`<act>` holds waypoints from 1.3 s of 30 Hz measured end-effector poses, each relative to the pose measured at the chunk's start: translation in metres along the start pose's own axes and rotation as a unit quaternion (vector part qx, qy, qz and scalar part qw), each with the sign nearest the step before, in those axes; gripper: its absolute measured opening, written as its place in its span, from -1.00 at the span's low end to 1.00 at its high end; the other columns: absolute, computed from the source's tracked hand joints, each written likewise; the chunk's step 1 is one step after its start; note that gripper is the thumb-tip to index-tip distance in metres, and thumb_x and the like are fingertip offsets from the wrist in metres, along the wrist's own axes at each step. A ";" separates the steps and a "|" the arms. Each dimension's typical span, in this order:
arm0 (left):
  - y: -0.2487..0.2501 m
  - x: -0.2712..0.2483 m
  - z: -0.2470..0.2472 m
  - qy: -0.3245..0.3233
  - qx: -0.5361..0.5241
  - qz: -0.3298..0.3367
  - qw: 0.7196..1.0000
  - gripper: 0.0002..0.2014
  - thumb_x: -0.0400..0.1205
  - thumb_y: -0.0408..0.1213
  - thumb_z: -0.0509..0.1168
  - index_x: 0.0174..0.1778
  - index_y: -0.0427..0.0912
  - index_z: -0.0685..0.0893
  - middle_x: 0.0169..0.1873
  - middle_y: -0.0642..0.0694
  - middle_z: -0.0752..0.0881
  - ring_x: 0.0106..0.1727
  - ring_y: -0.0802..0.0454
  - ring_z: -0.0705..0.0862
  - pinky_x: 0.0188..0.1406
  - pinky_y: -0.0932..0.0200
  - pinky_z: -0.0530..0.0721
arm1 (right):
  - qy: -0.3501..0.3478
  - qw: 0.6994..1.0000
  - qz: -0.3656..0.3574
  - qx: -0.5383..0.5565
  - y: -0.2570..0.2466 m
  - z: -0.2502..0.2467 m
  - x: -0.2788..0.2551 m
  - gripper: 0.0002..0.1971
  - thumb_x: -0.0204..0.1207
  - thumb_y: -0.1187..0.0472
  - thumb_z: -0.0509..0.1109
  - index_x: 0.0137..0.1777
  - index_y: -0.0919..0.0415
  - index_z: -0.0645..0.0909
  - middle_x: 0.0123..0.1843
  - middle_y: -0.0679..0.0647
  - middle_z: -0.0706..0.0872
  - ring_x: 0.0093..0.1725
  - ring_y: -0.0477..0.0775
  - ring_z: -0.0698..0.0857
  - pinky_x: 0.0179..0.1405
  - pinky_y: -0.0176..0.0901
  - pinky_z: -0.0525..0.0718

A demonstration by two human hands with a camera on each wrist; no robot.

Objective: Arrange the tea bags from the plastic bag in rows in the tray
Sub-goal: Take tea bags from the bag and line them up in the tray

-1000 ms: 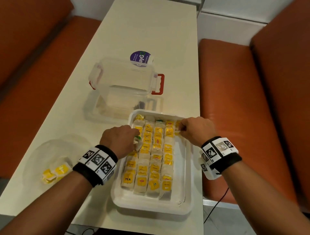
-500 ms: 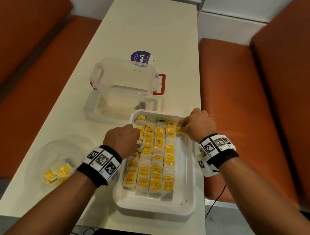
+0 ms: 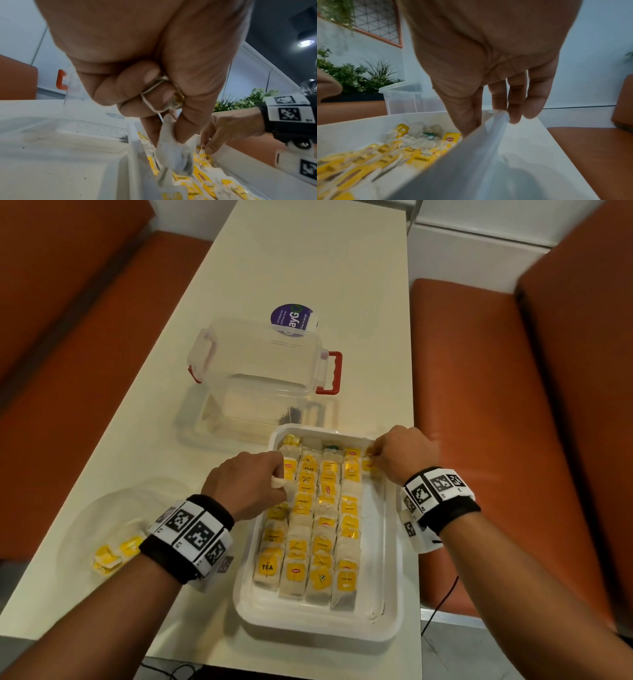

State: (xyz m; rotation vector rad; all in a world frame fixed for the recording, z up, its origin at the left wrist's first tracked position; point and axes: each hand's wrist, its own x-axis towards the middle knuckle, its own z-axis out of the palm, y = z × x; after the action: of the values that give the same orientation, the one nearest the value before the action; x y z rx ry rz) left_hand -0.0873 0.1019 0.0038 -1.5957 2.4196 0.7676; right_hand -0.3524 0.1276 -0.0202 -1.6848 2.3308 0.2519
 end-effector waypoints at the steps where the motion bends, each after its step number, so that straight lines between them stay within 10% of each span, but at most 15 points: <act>1: -0.001 0.000 -0.001 0.002 -0.015 0.001 1.000 -0.75 0.57 -0.06 0.40 -0.26 0.12 0.42 -0.29 0.13 0.59 -0.21 0.01 0.58 -0.37 0.11 0.39 | 0.004 1.000 0.000 -0.007 0.001 0.001 0.001 -0.74 0.62 0.06 0.31 0.12 -0.18 0.81 0.06 -0.03 0.74 0.08 0.14 0.70 -0.17 -0.10 0.63; 8: -0.008 0.001 -0.004 0.013 -0.102 0.005 0.995 -0.79 0.57 -0.13 0.43 -0.24 0.11 0.50 -0.21 0.13 0.66 -0.13 0.00 0.63 -0.25 0.09 0.49 | 0.006 0.999 0.020 -0.029 0.001 0.005 0.004 -0.73 0.64 0.11 0.26 0.08 -0.10 0.81 -0.04 -0.05 0.78 -0.15 0.09 0.69 -0.26 -0.16 0.51; 15: -0.010 0.000 -0.008 0.011 -0.183 0.002 0.983 -0.83 0.58 -0.20 0.44 0.05 0.10 0.68 0.05 0.07 0.68 0.09 0.02 0.64 -0.08 0.09 0.54 | 0.020 1.000 -0.009 0.019 0.006 0.003 -0.003 -0.80 0.64 0.00 0.33 0.11 -0.20 0.79 0.11 -0.08 0.75 0.07 0.11 0.74 -0.17 -0.12 0.54; 26: -0.010 0.000 -0.008 0.031 -0.409 -0.021 0.912 -0.80 0.60 -0.40 0.39 0.02 -0.01 0.78 -0.15 0.10 0.72 -0.25 0.28 0.62 -0.28 0.27 0.51 | 0.135 0.977 -0.097 0.132 -0.008 -0.011 -0.042 -0.81 0.61 -0.08 0.39 0.13 -0.11 0.75 0.29 -0.10 0.63 0.26 0.02 0.61 -0.14 -0.07 0.59; 29: -0.005 -0.001 -0.008 0.028 -0.462 -0.033 0.886 -0.82 0.62 -0.45 0.37 0.06 -0.12 0.75 -0.38 0.18 0.63 -0.56 0.33 0.50 -0.61 0.48 0.35 | 0.091 0.955 -0.155 0.237 -0.024 -0.016 -0.057 -0.75 0.55 -0.07 0.48 0.21 -0.19 0.68 0.22 -0.19 0.65 0.09 -0.13 0.66 0.00 0.00 0.70; 35: 0.005 -0.004 -0.008 -0.036 -0.490 -0.018 0.871 -0.71 0.55 -0.26 0.50 0.17 0.00 0.67 -0.30 0.06 0.65 -0.58 0.28 0.43 -0.54 0.27 0.31 | 0.027 0.923 -0.244 0.296 -0.053 -0.011 -0.072 -0.35 0.38 -0.15 0.61 0.46 -0.32 0.46 0.36 -0.26 0.62 0.05 -0.20 0.66 -0.01 -0.09 0.70; 39: 0.012 -0.004 -0.006 -0.040 -0.518 -0.033 0.854 -0.76 0.59 -0.30 0.46 0.14 0.02 0.67 -0.32 -0.01 0.63 -0.53 0.19 0.34 -0.52 0.22 0.22 | 0.081 0.931 -0.242 0.260 -0.059 -0.006 -0.069 -0.64 0.47 -0.20 0.48 0.25 -0.21 0.64 0.10 -0.22 0.77 -0.03 -0.15 0.72 -0.08 0.05 0.73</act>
State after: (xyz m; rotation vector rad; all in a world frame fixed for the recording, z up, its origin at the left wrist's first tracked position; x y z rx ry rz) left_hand -0.0949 0.1061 0.0145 -1.7933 1.8947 2.3173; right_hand -0.2766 0.1695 0.0067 -1.9499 1.7623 -0.5660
